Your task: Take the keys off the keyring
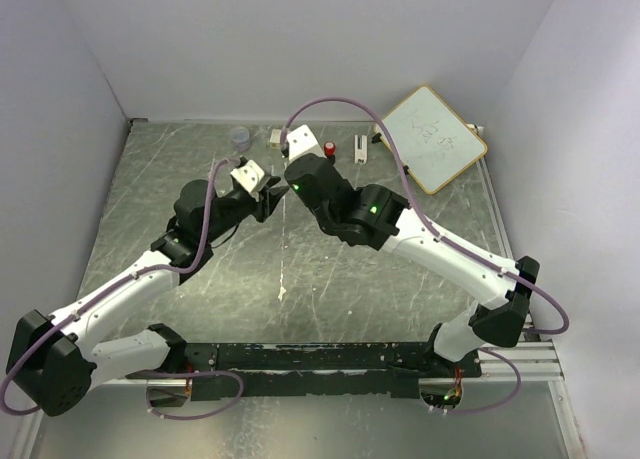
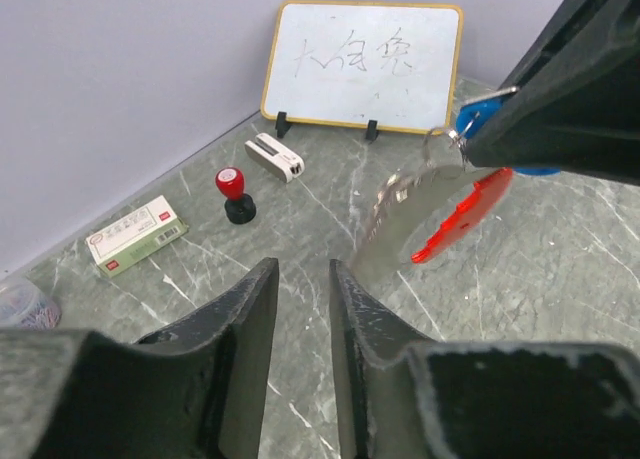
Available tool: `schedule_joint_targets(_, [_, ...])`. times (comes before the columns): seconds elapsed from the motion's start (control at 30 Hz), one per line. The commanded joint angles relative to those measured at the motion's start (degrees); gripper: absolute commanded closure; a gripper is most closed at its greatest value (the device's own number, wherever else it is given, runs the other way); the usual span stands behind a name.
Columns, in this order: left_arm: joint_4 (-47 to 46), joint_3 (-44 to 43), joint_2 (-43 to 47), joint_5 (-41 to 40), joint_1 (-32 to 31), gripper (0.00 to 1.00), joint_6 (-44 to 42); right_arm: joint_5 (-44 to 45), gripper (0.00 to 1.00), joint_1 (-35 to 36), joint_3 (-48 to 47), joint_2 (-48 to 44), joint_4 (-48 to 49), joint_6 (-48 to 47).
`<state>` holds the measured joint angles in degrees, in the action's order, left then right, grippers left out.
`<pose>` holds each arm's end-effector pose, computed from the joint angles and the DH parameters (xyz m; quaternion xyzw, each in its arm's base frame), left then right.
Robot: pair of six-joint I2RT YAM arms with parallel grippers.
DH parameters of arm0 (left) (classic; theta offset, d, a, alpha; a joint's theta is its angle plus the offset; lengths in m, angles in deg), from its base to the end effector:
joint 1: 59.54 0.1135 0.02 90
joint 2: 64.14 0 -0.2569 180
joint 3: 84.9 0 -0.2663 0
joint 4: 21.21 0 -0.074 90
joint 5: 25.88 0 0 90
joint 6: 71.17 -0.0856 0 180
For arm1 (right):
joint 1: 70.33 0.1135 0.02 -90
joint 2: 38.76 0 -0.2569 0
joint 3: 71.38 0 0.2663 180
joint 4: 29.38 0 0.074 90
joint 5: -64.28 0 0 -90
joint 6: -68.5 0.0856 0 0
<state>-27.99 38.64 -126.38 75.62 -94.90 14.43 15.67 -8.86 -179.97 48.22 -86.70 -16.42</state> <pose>0.2537 -0.2009 0.3168 0.3043 0.6315 -0.2571 0.6652 0.2247 0.2948 0.3874 -0.2512 0.8098 -0.0287 0.5294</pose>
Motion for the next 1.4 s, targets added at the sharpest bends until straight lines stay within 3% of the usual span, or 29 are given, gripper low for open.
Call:
schedule_joint_targets(0.0, [-5.0,0.0,-1.2,2.4,-0.1,0.65,2.5,0.2,1.0,0.1,-0.1,-1.1,-1.9,0.1])
schedule_joint_targets(0.13, [-8.1,-0.1,-2.3,4.8,-0.1,0.65,3.9,0.4,1.0,0.1,0.9,-1.5,-0.7,-0.8])
schedule_joint_targets(0.5, [-15.0,1.3,-2.6,13.0,-0.1,0.51,7.1,0.0,1.0,0.1,2.4,-1.7,0.4,-2.0])
schedule_joint_targets(0.97, [-21.3,3.5,-5.7,16.8,0.0,0.54,6.1,-0.7,1.0,0.1,2.5,-1.8,1.1,-2.4])
schedule_joint_targets(1.37, [-26.0,2.6,-9.1,15.3,0.0,0.53,5.0,-1.8,1.0,0.2,2.6,-1.9,1.1,-2.4])
